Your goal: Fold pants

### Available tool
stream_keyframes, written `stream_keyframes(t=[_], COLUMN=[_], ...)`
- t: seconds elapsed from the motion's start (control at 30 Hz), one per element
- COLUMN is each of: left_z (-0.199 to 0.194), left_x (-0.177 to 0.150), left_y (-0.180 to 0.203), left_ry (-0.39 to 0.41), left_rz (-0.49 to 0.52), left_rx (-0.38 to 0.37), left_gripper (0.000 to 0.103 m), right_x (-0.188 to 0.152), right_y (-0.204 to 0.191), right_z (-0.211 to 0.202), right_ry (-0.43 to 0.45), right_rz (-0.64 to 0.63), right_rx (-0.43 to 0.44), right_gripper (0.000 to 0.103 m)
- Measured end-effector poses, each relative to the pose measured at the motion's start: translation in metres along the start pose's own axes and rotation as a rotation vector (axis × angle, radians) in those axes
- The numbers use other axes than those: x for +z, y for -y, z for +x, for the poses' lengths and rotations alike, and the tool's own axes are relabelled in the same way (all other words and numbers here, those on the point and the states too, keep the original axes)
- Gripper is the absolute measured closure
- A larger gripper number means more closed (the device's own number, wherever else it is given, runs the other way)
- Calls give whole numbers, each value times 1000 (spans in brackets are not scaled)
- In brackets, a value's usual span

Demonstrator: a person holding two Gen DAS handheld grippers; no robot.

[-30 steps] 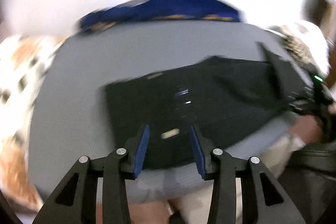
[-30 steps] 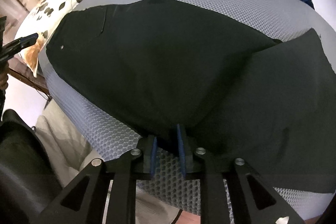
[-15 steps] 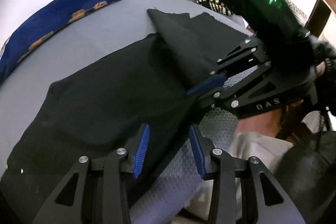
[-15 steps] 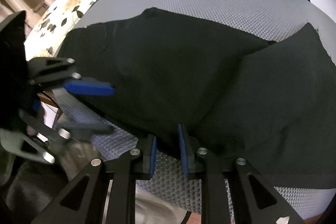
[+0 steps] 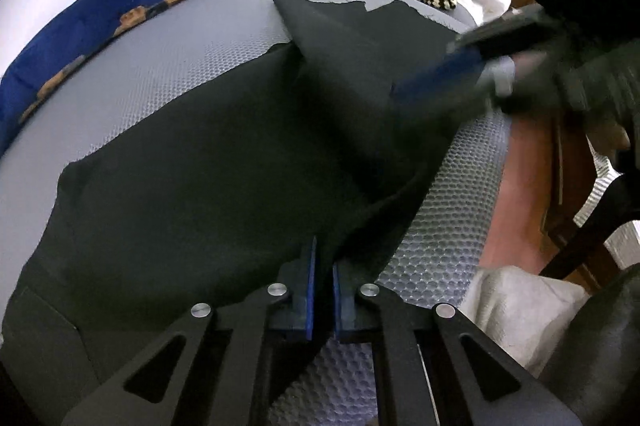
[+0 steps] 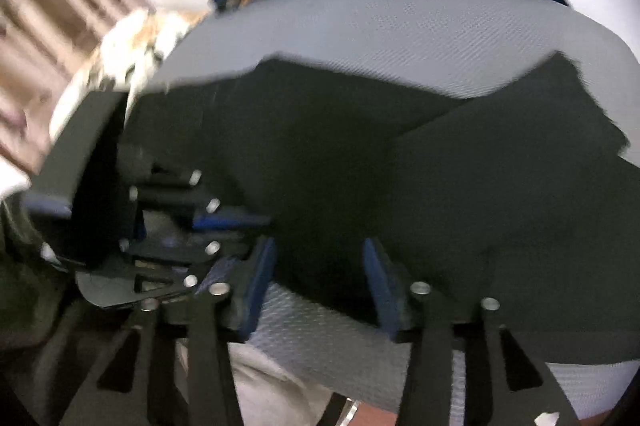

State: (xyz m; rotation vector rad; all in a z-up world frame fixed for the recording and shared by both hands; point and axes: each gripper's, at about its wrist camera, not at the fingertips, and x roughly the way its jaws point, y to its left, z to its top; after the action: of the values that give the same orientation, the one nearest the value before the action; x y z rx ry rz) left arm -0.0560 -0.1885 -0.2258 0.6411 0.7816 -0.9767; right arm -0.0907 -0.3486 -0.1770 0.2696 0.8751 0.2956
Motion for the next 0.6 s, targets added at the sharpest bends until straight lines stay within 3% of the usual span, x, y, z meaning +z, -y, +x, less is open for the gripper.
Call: stream_keyframes(t=[0.27,0.6], left_z=[-4,-1], left_x=[-2,0], left_y=[-8,-11], left_ry=[9,-14], left_rz=[-85,-132], left_rx=[-45,-55], left_gripper=[96,96], right_x=[5,32], right_y=[166,255], right_z=[-23,-13], right_ry=[198,282], right_rz=[501,693], right_rx=[-64,-65], right_gripper=[60,64])
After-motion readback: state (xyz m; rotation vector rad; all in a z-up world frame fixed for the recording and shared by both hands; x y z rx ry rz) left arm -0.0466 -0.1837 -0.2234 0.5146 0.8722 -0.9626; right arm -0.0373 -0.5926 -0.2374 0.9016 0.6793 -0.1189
